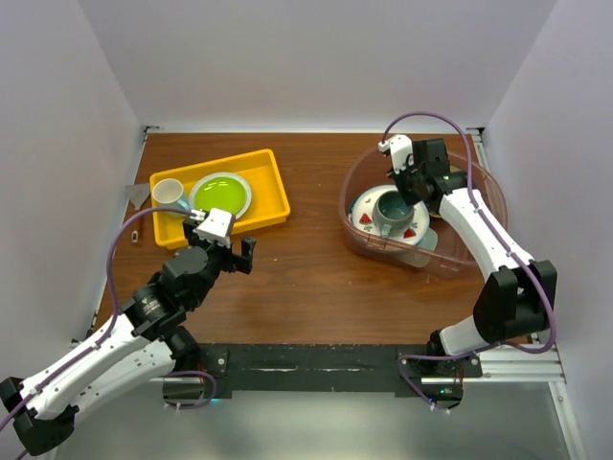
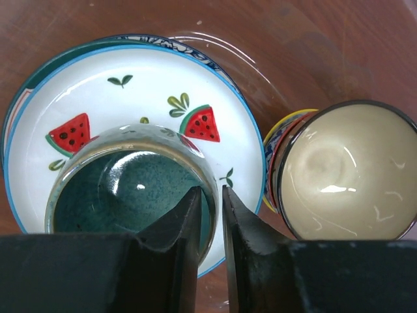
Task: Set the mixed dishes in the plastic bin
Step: Place the cup in the plastic bin.
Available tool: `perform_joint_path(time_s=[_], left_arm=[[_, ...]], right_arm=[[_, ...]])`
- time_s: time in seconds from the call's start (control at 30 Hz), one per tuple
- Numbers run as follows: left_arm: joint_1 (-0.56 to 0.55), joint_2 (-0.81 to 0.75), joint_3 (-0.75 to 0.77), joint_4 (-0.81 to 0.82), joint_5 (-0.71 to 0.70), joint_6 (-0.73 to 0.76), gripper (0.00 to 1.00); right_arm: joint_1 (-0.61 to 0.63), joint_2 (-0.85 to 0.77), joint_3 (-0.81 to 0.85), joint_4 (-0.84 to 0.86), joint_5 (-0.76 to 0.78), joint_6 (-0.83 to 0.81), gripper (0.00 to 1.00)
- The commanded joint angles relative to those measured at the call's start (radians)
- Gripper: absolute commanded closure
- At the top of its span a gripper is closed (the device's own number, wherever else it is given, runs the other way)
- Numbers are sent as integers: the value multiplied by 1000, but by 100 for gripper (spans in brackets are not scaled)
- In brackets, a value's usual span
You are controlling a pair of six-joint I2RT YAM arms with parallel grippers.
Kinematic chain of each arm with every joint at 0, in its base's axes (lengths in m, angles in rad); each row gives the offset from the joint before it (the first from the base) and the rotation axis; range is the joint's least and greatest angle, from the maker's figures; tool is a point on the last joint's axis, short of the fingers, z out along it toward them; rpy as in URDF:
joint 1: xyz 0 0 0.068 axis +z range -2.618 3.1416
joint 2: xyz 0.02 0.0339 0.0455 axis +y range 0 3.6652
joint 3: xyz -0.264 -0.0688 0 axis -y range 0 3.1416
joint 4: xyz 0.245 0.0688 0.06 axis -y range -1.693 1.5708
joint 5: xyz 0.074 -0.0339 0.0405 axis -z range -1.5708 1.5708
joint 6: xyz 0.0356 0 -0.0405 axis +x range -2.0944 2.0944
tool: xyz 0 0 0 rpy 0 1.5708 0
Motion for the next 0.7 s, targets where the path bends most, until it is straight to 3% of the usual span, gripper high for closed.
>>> perform_joint_path(time_s=[0.0,0.67], left_arm=[[8,-4,-5,38,8,13,0],[9,-22,1,45,22,1,0]], right_arm=[[5,-47,10,54,-10,-3,75],[3,-254,38,-26,-95,43,47]])
